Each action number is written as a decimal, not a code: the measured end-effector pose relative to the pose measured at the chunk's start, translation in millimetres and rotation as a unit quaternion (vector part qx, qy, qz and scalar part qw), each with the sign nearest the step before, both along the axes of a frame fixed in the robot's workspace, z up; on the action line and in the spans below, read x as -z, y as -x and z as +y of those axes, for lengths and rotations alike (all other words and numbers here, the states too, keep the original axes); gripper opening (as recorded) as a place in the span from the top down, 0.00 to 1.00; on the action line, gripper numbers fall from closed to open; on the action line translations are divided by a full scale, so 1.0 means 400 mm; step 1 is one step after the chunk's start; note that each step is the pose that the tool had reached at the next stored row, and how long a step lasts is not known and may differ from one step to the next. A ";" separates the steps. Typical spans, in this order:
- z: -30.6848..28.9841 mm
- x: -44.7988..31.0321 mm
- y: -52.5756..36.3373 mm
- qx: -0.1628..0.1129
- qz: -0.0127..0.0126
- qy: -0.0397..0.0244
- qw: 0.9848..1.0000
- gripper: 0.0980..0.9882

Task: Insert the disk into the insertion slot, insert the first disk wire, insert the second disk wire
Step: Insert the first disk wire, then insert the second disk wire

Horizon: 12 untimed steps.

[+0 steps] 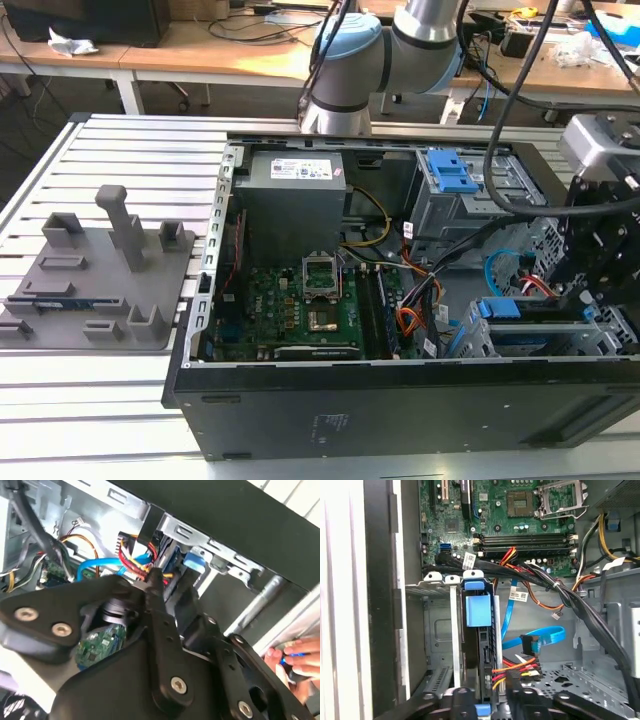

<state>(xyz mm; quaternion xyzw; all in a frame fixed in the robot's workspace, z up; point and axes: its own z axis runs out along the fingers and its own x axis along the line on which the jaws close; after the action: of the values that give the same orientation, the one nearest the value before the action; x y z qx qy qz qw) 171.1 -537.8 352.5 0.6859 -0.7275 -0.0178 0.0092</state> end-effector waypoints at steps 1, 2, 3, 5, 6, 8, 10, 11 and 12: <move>0.002 -0.012 0.000 0.000 0.000 0.000 1.000 0.64; 0.004 -0.029 0.000 0.001 0.000 0.000 1.000 0.64; 0.005 -0.042 0.001 0.001 0.000 0.000 1.000 0.57; 0.007 -0.070 0.001 0.002 -0.001 0.000 1.000 0.57; 0.007 -0.080 0.001 0.002 -0.001 0.000 1.000 0.57; 0.007 -0.080 0.001 0.002 -0.001 0.000 1.000 0.57; 0.007 -0.080 0.001 0.002 -0.002 0.001 1.000 0.57; 0.007 -0.080 0.001 0.002 -0.002 0.001 1.000 0.57; 0.007 -0.080 0.001 0.002 -0.002 0.001 1.000 0.57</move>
<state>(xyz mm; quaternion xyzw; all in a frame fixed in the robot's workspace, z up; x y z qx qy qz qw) 170.7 -534.8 384.5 0.6847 -0.7286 -0.0158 0.0086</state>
